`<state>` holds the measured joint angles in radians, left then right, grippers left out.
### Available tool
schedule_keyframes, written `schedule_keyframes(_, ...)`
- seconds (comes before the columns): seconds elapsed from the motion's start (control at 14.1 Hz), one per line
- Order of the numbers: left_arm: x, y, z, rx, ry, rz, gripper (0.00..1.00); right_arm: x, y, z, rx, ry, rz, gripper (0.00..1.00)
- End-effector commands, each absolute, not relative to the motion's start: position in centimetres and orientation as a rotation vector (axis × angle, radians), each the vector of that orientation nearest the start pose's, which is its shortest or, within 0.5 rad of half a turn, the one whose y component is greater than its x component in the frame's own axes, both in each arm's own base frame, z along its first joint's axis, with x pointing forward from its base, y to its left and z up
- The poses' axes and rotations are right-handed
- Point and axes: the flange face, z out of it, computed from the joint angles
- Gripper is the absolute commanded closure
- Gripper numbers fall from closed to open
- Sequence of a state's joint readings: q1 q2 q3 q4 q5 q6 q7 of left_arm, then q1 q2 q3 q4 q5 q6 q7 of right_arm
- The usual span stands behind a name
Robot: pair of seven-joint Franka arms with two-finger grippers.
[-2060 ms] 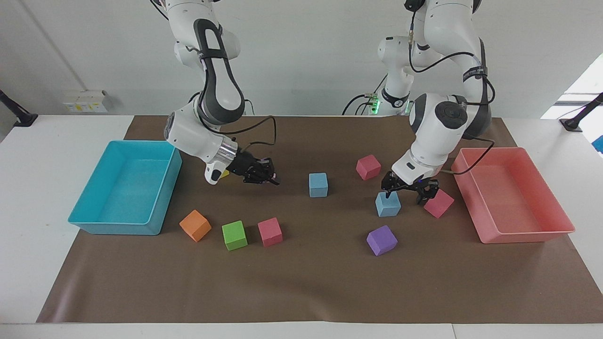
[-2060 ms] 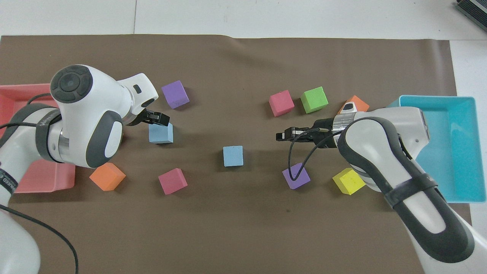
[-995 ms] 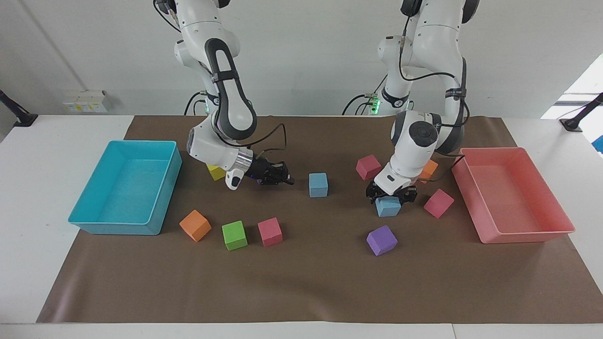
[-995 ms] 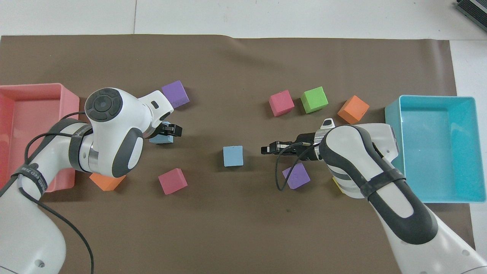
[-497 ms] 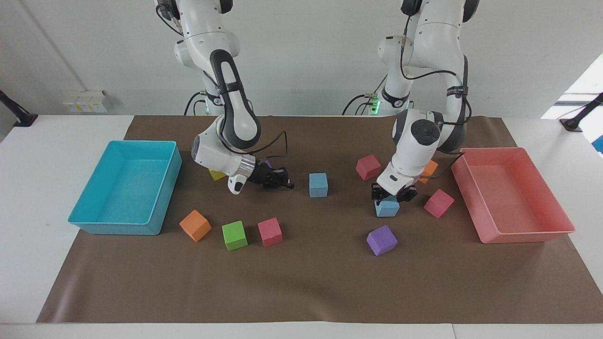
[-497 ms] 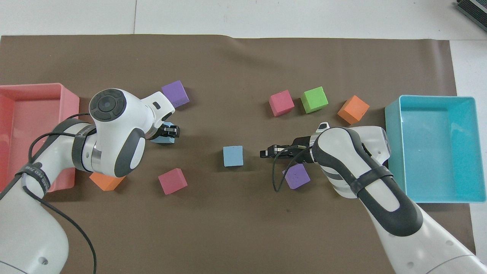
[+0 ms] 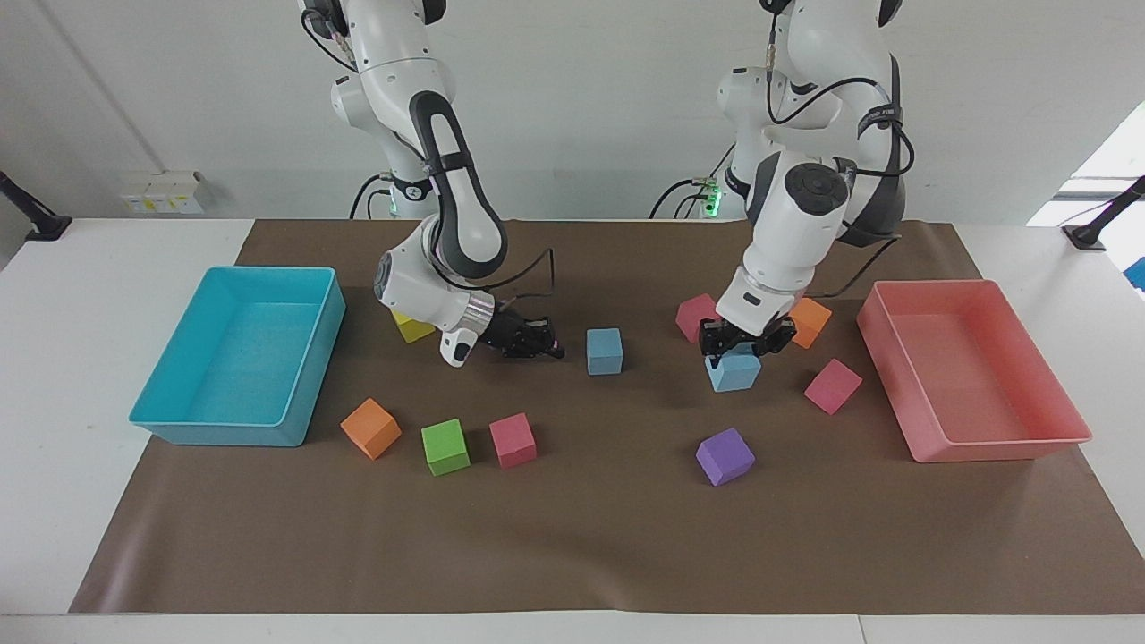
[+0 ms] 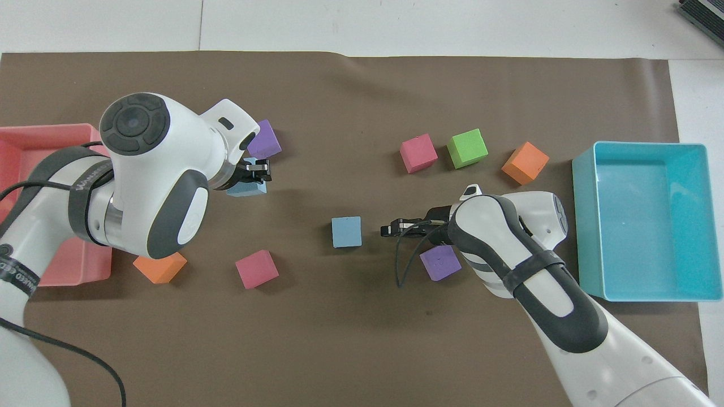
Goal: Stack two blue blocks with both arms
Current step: 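Lift the light-blue cube with the left gripper and carry it toward center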
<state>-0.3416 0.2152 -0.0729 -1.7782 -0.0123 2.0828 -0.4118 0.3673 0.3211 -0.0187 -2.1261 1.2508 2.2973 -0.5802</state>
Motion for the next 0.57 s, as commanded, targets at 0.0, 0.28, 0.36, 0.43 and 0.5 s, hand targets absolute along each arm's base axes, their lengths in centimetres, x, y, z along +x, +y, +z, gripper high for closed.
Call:
schedule_keyframes(0.0, 56.2, -29.9, 44.8, -3.199, -0.014, -0.119, 1.00, 52.9, 21.6, 25.5, -2.289, 0.037, -0.002, 1.00)
schedule_keyframes(0.28, 55.6, -37.2, 43.5, -3.237, -0.058, -0.098, 1.00, 52.8, 21.6, 25.4, -2.290, 0.037, -0.001, 1.00)
schedule_keyframes(0.36, 55.3, -37.6, 43.5, -3.239, -0.043, -0.101, 1.00, 52.8, 22.0, 25.5, -2.291, 0.032, 0.000, 1.00)
schedule_keyframes(0.43, 55.0, -38.2, 43.4, -3.239, -0.019, -0.104, 1.00, 52.6, 22.4, 25.5, -2.291, 0.023, 0.004, 1.00)
schedule_keyframes(0.5, 54.3, -39.2, 43.5, -3.243, 0.013, -0.108, 1.00, 52.7, 22.3, 25.4, -2.299, 0.029, -0.005, 1.00)
